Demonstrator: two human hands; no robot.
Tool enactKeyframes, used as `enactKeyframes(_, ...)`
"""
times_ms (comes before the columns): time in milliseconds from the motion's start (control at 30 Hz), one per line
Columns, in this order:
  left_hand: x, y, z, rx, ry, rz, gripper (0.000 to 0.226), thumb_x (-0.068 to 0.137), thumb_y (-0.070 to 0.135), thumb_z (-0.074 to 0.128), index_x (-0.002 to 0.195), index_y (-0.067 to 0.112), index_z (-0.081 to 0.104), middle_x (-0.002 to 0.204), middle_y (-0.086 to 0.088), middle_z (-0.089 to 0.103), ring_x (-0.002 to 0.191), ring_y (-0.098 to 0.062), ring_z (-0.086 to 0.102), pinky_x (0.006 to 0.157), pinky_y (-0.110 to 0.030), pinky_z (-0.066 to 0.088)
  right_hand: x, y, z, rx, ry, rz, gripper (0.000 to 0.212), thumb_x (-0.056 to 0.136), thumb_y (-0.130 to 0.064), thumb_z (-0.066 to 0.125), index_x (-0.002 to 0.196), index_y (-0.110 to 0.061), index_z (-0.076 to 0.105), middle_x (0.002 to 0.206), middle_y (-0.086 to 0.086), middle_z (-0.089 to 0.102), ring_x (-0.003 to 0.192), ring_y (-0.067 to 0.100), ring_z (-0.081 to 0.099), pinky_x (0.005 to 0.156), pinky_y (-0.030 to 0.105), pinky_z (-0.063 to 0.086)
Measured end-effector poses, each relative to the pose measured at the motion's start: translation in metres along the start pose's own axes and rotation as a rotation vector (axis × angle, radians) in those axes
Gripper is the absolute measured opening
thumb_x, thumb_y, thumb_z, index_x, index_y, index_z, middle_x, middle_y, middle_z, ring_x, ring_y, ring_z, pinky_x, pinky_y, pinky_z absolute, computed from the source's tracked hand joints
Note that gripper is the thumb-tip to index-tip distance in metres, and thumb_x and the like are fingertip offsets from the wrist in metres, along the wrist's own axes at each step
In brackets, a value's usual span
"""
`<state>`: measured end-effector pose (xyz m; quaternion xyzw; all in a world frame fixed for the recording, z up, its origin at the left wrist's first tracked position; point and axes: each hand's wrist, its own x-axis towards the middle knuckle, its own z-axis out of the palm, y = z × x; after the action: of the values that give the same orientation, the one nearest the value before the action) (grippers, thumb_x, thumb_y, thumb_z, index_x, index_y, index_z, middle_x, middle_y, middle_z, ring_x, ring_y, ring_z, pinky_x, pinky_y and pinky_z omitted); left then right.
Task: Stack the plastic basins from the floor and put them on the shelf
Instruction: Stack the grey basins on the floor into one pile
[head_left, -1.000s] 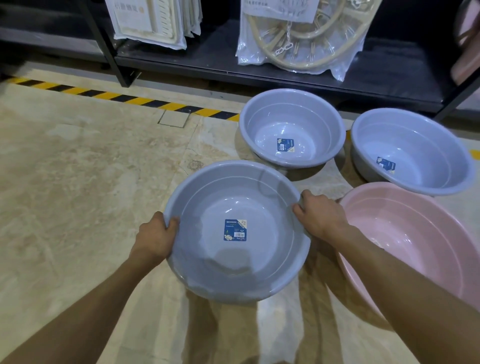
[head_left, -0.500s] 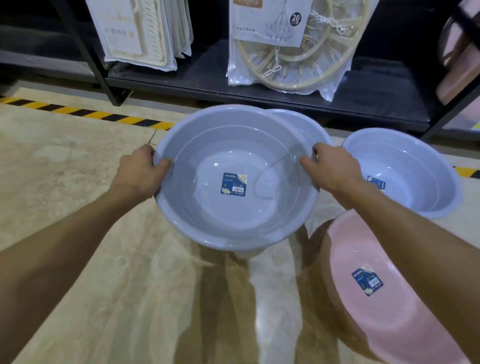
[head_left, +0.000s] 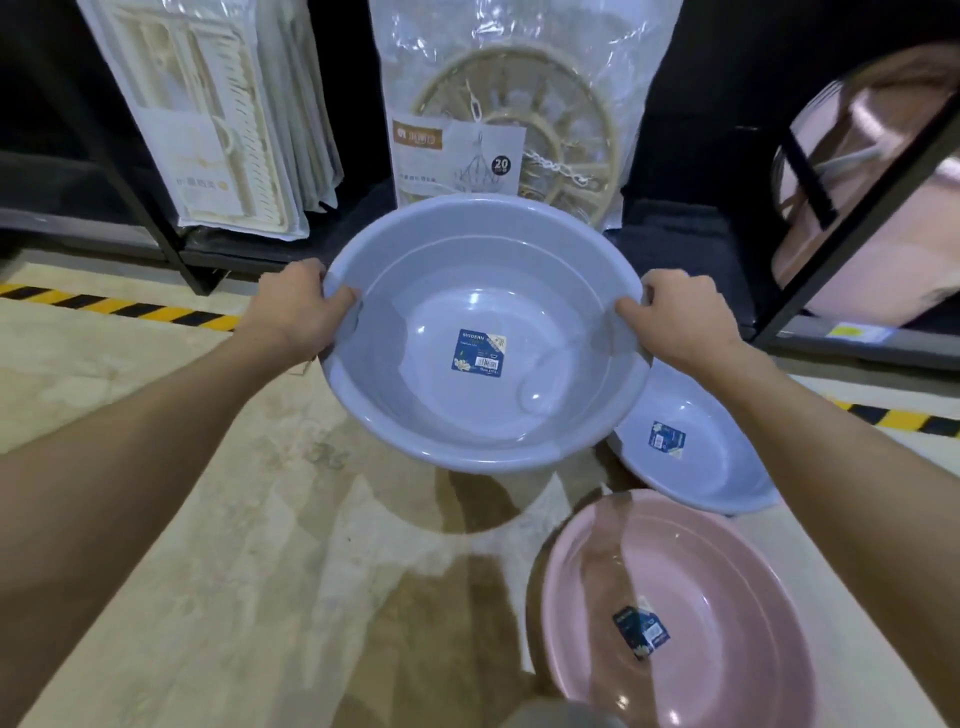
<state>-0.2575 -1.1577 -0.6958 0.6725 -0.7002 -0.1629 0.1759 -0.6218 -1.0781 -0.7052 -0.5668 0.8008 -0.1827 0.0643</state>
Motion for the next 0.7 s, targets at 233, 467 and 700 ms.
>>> enactKeyframes(233,0.014,0.048,-0.029,0.042,-0.004,0.021,0.036,0.098,0.042,0.057,0.084,0.009,0.053,0.073,-0.01,0.053,0.064,-0.027,0.049,0.049,-0.033,0.032,0.022,0.007,-0.05,0.006,-0.005,0.042,0.031,0.086,-0.035,0.056,0.08,-0.004,0.058,0.071,0.008,0.055,0.068,0.034,0.052,0.052,0.033,0.035)
enactKeyframes(467,0.06,0.046,0.015,0.073,-0.062,0.029,0.037,0.098,0.04,0.057,0.074,0.015,0.045,0.074,-0.01,0.054,0.06,-0.023,0.048,0.049,-0.033,0.033,0.053,0.02,-0.015,-0.036,-0.023,0.107,0.03,0.089,-0.036,0.054,0.072,-0.013,0.048,0.076,0.01,0.055,0.064,0.03,0.05,0.052,0.032,0.031)
enactKeyframes(700,0.101,-0.006,0.106,0.209,-0.199,0.01,0.039,0.101,0.044,0.05,0.084,0.009,0.051,0.076,-0.016,0.065,0.064,-0.031,0.055,0.061,-0.039,0.046,0.075,0.038,0.086,-0.059,-0.207,0.177,0.03,0.094,-0.033,0.052,0.077,-0.009,0.053,0.072,0.009,0.058,0.068,0.032,0.057,0.055,0.036,0.045)
